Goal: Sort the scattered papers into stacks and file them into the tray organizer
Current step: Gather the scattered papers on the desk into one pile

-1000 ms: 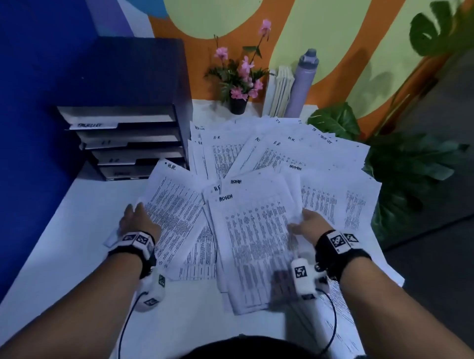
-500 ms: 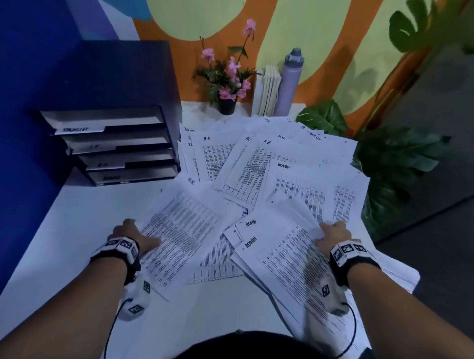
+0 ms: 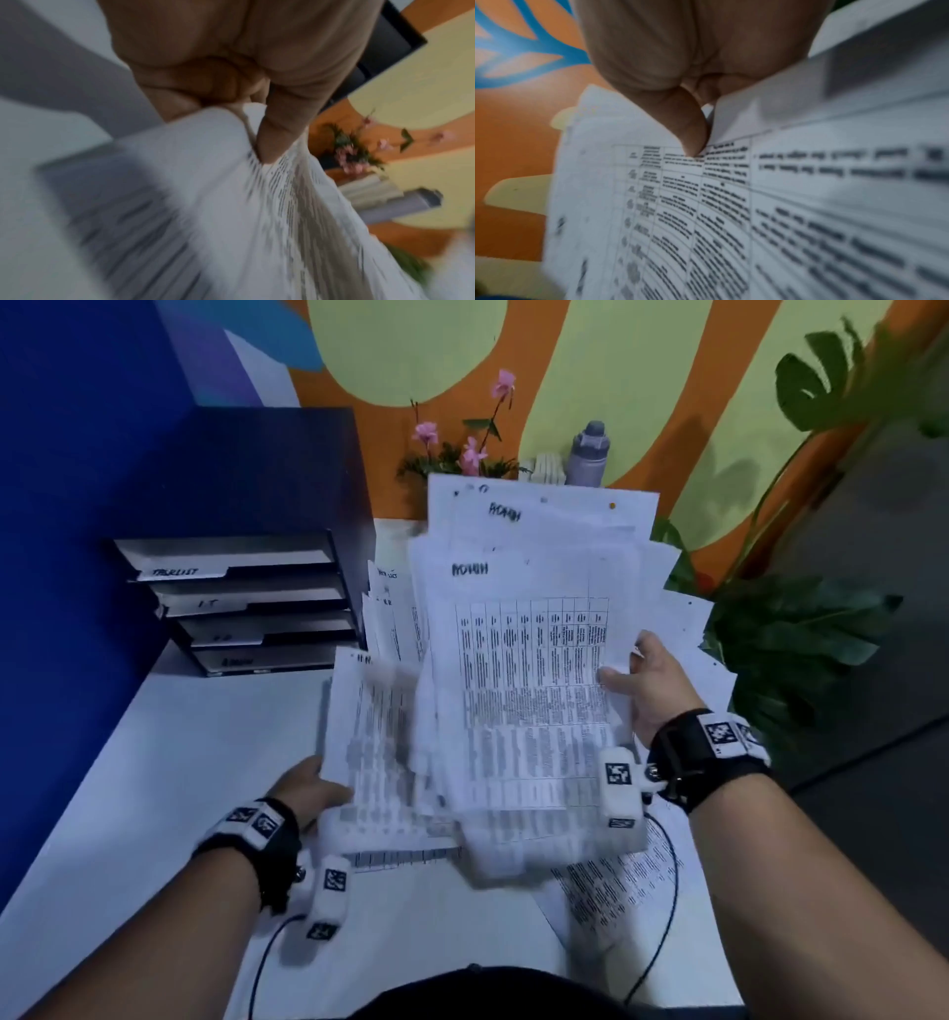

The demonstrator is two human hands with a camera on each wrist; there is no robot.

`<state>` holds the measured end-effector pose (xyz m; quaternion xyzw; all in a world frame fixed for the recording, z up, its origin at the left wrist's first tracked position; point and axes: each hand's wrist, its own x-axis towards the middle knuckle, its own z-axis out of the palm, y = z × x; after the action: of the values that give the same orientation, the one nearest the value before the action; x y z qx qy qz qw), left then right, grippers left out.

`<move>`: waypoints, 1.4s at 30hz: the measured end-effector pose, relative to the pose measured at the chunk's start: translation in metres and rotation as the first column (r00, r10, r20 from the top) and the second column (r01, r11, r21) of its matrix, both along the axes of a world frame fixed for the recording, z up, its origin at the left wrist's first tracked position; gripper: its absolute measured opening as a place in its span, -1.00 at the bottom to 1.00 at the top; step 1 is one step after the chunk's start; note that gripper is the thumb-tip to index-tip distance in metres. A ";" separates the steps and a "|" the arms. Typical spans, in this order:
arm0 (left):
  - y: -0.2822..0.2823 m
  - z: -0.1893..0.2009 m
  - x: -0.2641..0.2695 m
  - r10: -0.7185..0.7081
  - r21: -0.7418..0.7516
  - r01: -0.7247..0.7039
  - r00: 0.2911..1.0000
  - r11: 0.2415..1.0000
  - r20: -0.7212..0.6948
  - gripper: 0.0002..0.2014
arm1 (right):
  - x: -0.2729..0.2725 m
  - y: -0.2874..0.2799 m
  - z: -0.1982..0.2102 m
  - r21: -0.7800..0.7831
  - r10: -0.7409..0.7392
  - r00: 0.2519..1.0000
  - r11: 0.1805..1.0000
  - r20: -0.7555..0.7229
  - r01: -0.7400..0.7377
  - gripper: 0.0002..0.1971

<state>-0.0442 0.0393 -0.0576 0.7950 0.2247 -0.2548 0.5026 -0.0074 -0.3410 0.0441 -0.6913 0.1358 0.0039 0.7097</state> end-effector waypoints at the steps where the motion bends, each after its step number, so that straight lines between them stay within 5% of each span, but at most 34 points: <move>1: -0.005 -0.005 -0.005 0.005 -0.050 -0.008 0.998 0.999 -0.059 -0.63 | 0.003 0.006 -0.005 0.027 -0.020 0.999 0.999 -0.029 0.021 -0.47; 7: -0.033 -0.019 -0.011 0.430 -0.297 -0.462 0.887 0.836 -0.170 -0.37 | -0.002 0.051 -0.065 -0.098 0.108 0.966 0.986 -0.236 -0.134 -0.14; 10: -0.033 -0.021 -0.010 0.346 -0.243 -0.400 0.908 0.884 -0.237 -0.17 | -0.002 0.051 -0.092 -0.246 0.102 0.944 0.951 -0.314 -0.185 -0.31; 12: -0.032 -0.020 -0.011 0.168 -0.036 -0.175 0.974 0.984 -0.151 -0.29 | -0.002 0.042 -0.099 -0.434 0.052 0.927 0.873 -0.372 -0.223 -0.41; 14: -0.032 -0.022 -0.011 -0.043 0.137 0.054 0.996 0.989 -0.082 -0.50 | -0.002 0.034 -0.105 -0.503 0.042 0.891 0.812 -0.453 -0.294 -0.42; 17: -0.040 -0.017 -0.015 -0.245 0.059 0.258 0.955 0.964 -0.167 -0.49 | -0.001 0.036 -0.107 -0.630 -0.021 0.866 0.696 -0.499 -0.345 -0.45; 19: -0.046 -0.013 -0.016 -0.208 -0.023 0.207 0.965 0.978 -0.161 -0.38 | -0.001 0.035 -0.106 -0.744 -0.079 0.857 0.540 -0.510 -0.393 -0.47; 22: -0.051 -0.011 -0.012 0.072 -0.124 -0.093 0.984 0.988 -0.163 -0.32 | -0.004 0.017 -0.107 -0.796 -0.167 0.817 0.396 -0.552 -0.457 -0.37; 25: -0.054 -0.010 -0.010 0.041 0.002 -0.041 0.997 0.999 -0.071 -0.53 | -0.010 0.004 -0.110 -0.773 -0.252 0.746 0.373 -0.617 -0.513 -0.40; 30: -0.058 -0.011 -0.004 -0.085 0.236 0.076 0.996 0.969 0.025 -0.77 | -0.002 0.000 -0.110 -0.707 -0.127 0.724 0.379 -0.679 -0.597 -0.70; 33: -0.053 -0.002 0.000 0.009 0.291 -0.033 0.997 0.956 0.081 -0.88 | 0.000 -0.002 -0.105 -0.700 -0.141 0.722 0.426 -0.678 -0.573 -0.52; 35: -0.050 0.001 0.000 0.059 0.324 -0.074 0.997 0.943 0.056 -0.81 | -0.004 0.003 -0.105 -0.667 -0.098 0.713 0.461 -0.694 -0.586 -0.30; 38: -0.042 -0.007 0.001 0.022 0.428 -0.002 0.999 0.904 -0.042 -0.65 | -0.009 0.019 -0.108 -0.591 -0.021 0.665 0.479 -0.747 -0.649 -0.24; 40: -0.038 -0.023 0.002 0.029 0.453 -0.001 0.998 0.892 -0.056 -0.53 | -0.012 0.030 -0.106 -0.583 0.009 0.668 0.479 -0.744 -0.656 -0.42; 42: -0.047 -0.007 0.000 0.058 0.431 -0.040 0.998 0.902 -0.030 -0.70 | -0.010 0.028 -0.101 -0.584 0.055 0.693 0.493 -0.719 -0.645 -0.71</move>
<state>-0.0438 -0.0073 -0.0645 0.8748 0.3056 -0.2029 0.3165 -0.0178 -0.3133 -0.0566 -0.9036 0.1901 0.3214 0.2097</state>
